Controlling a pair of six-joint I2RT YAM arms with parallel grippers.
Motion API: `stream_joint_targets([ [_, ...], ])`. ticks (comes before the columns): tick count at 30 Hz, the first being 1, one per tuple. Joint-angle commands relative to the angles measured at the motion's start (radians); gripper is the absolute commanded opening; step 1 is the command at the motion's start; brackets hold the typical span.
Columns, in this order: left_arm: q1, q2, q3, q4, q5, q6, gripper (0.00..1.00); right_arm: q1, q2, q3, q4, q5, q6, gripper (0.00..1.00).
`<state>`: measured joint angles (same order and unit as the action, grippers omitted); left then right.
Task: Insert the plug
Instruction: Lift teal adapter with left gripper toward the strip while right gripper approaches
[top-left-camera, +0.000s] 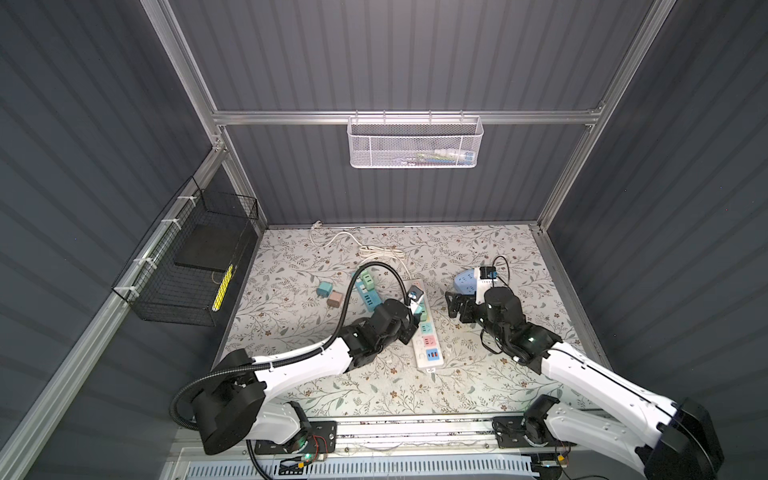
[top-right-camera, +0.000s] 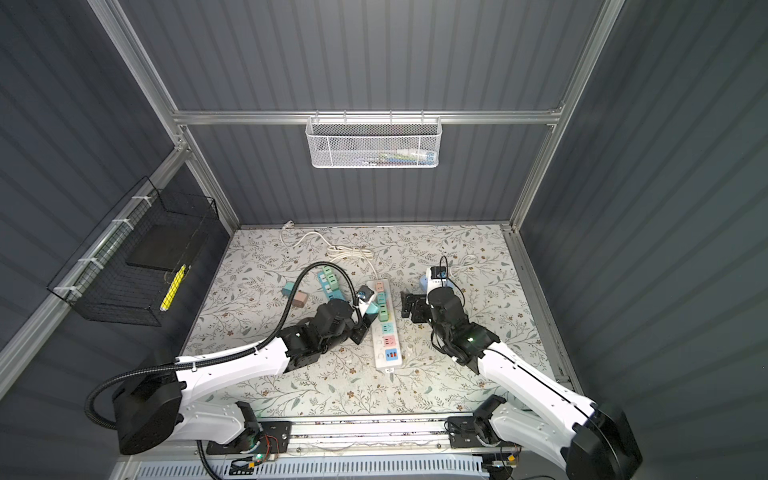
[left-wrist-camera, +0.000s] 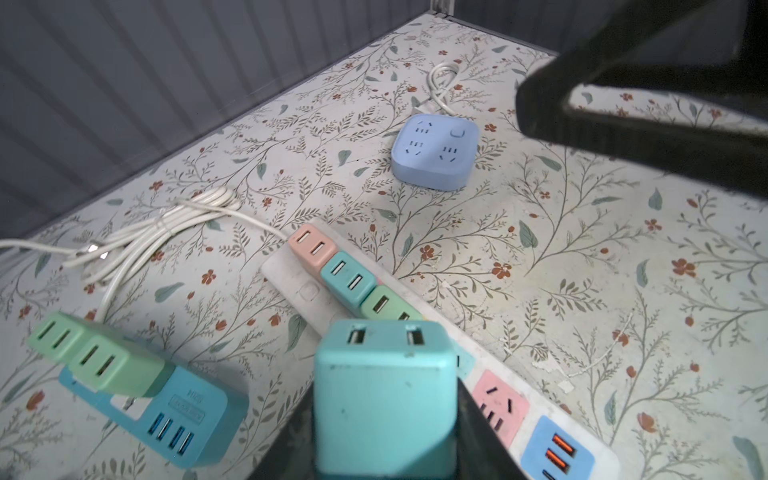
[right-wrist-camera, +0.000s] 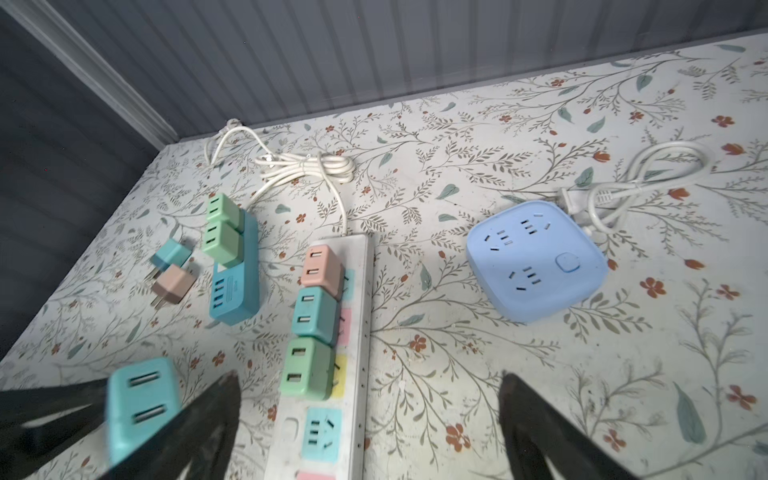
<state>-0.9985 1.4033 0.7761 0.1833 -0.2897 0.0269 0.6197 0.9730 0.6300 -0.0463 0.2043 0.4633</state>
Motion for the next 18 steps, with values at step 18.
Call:
stream_joint_targets([
  [18, -0.035, 0.005, -0.109, 0.345, 0.119, 0.175, 0.29, -0.043, 0.055, 0.104, -0.062, -0.634, 0.010, 0.63],
])
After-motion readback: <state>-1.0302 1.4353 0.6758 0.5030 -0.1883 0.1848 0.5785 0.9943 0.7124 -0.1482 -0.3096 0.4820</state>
